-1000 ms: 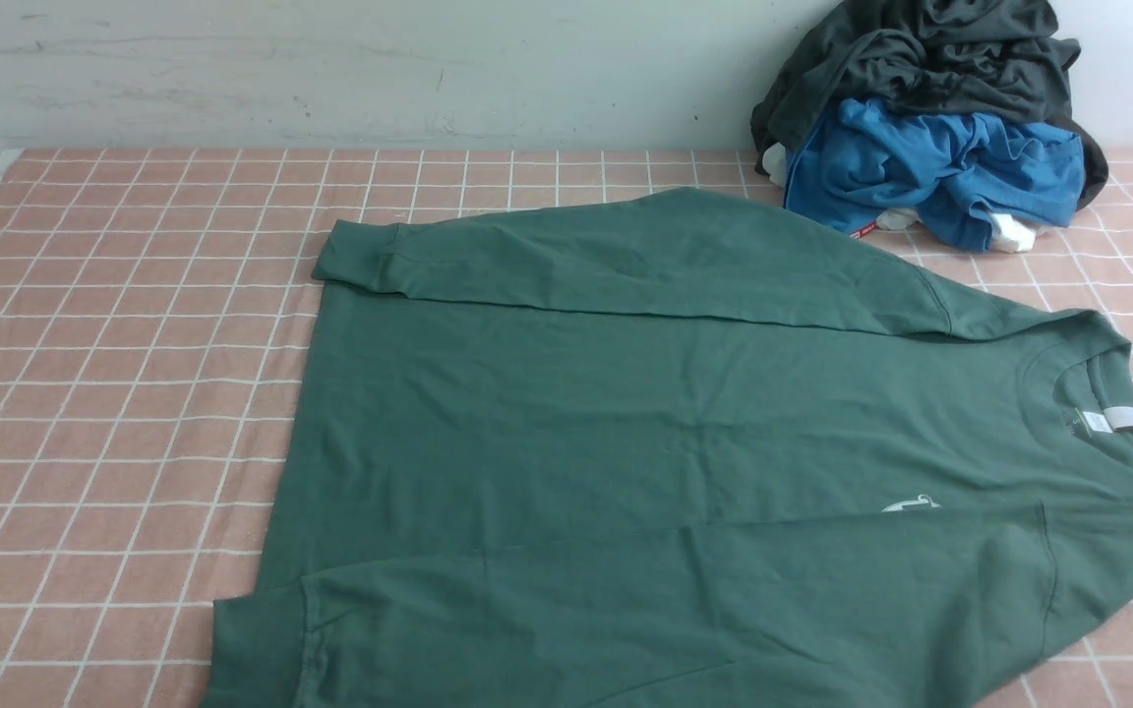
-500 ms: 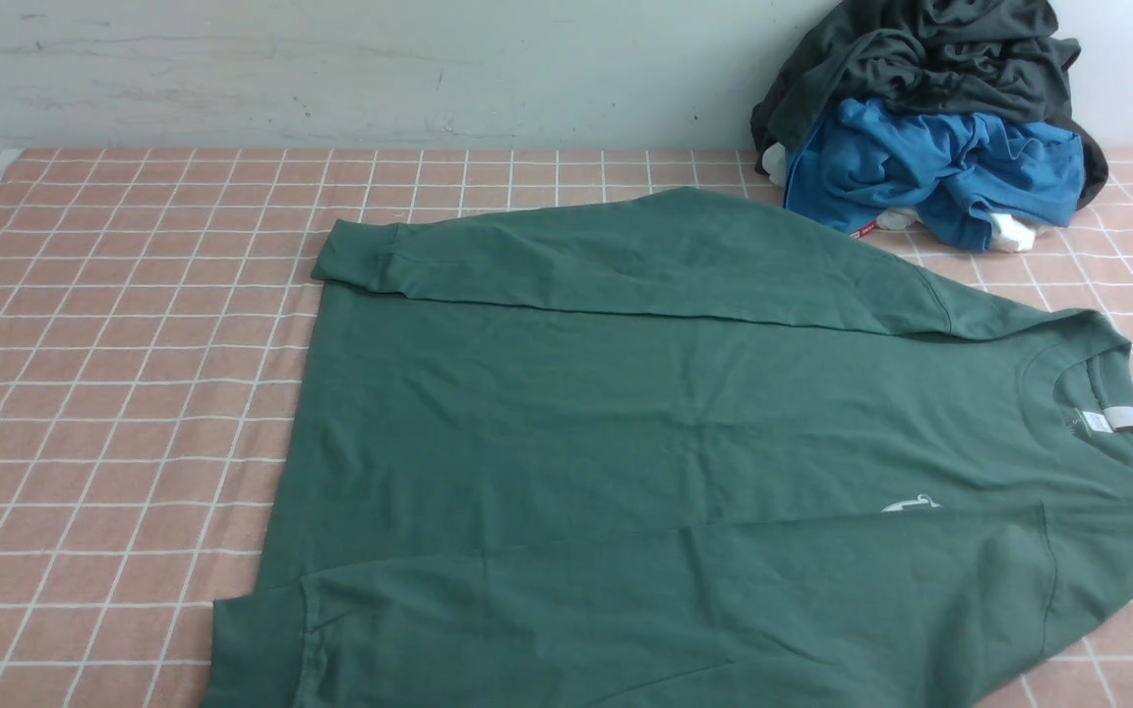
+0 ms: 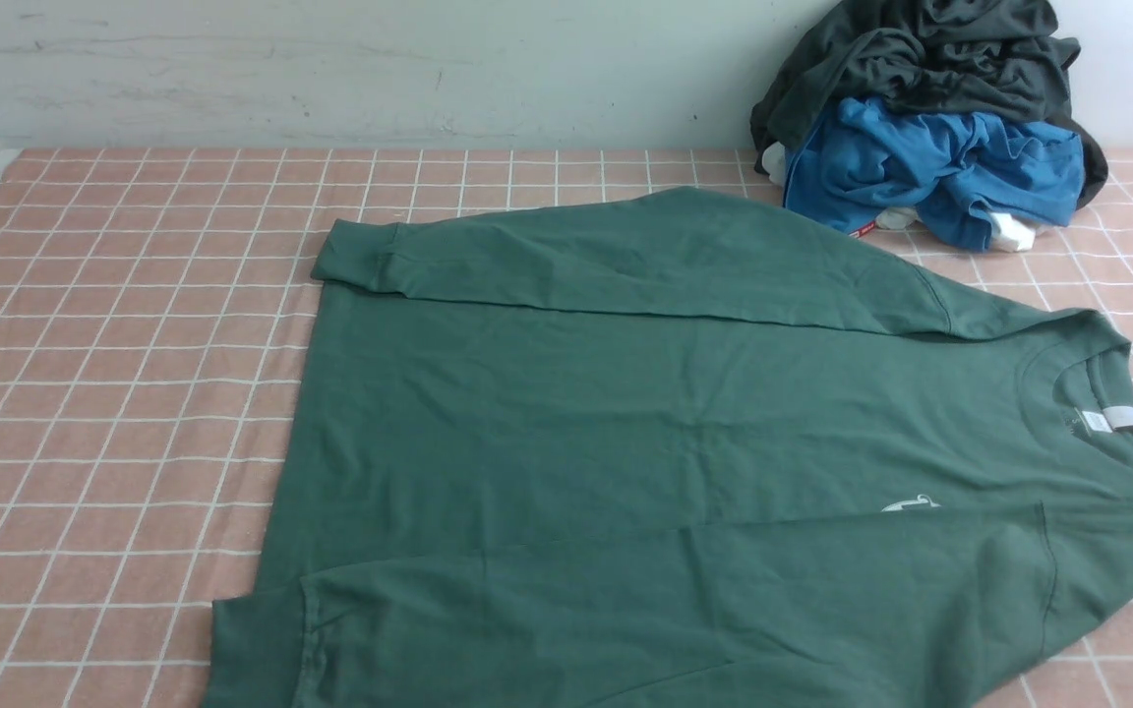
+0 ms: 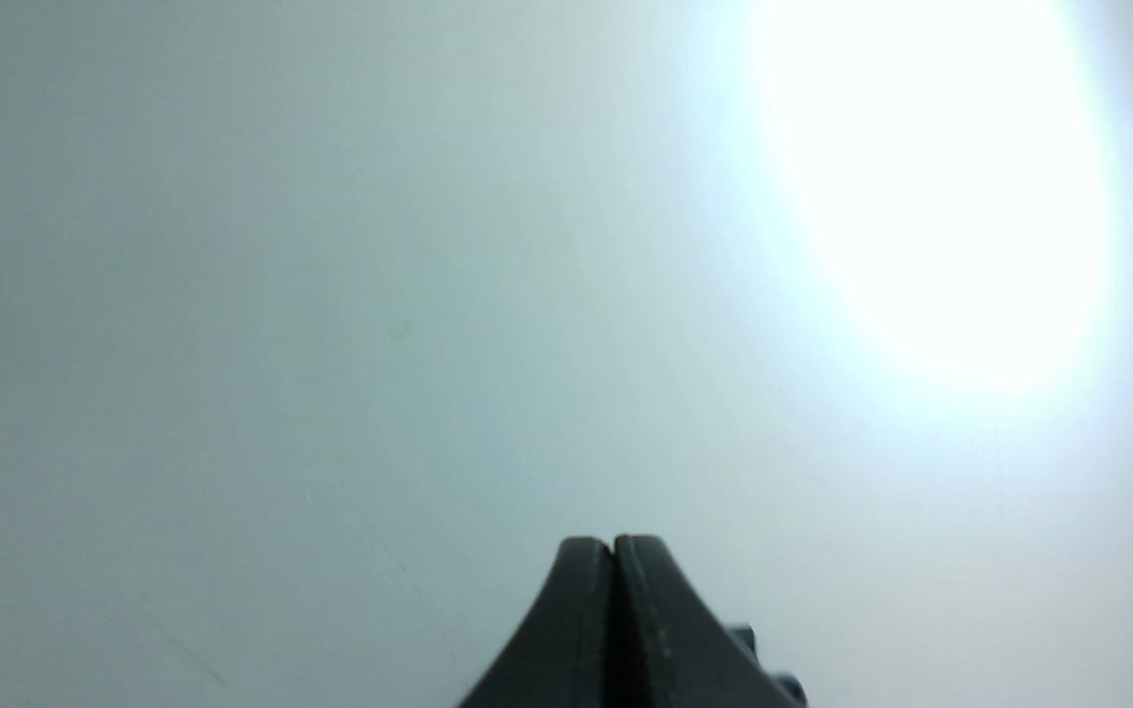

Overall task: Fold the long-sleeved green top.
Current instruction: Use the left arm to clamp the cuff closest to it

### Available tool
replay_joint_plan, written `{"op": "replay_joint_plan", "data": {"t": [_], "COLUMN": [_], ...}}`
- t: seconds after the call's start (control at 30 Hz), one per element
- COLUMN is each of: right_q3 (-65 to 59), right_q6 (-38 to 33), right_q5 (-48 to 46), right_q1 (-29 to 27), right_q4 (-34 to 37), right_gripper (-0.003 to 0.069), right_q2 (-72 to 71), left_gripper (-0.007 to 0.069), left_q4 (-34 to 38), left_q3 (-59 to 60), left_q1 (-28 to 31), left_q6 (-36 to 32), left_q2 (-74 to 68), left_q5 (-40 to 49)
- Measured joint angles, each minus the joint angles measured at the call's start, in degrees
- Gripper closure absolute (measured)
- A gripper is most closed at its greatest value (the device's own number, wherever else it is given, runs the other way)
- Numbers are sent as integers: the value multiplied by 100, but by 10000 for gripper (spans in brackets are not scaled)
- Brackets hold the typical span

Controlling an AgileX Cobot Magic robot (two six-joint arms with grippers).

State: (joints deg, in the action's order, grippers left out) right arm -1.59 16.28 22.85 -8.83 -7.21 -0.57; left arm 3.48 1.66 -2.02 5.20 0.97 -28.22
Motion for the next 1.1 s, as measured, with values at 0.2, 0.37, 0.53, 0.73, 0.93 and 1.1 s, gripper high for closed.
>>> {"op": "replay_joint_plan", "data": {"t": [0.2,0.37,0.53,0.73,0.93,1.1], "right_q3": [812,1828,2499,2808,2833,2936], "right_q6": [825,1147,1047,-628,-2184,-2351], "right_q5": [-696,-2161,-4677,-6437,-6304,-5511], "right_q1": [0,52,308,1019,1968,2230], "right_q4": [-471,-1417,-1867,-661,535,760], "right_gripper": [673,673,673,673,673,673], "right_q2": [45,668,2370,3917,5092,5691], "left_gripper": [632,632,632,622,441,230], "left_q4": [102,-118,130,610,895,1042], "left_q3": [-1700,-3057,-3564,-3584,-3783,-4245], "left_q1": [0,0,0,0,0,0], "left_q6": [383,14,-224,-609,-725,-745], "left_q2": [-860,-2365,-4528,-6325,-8017,-9059], "left_q5": [1566,2946,5053,6296,6106,5890]}}
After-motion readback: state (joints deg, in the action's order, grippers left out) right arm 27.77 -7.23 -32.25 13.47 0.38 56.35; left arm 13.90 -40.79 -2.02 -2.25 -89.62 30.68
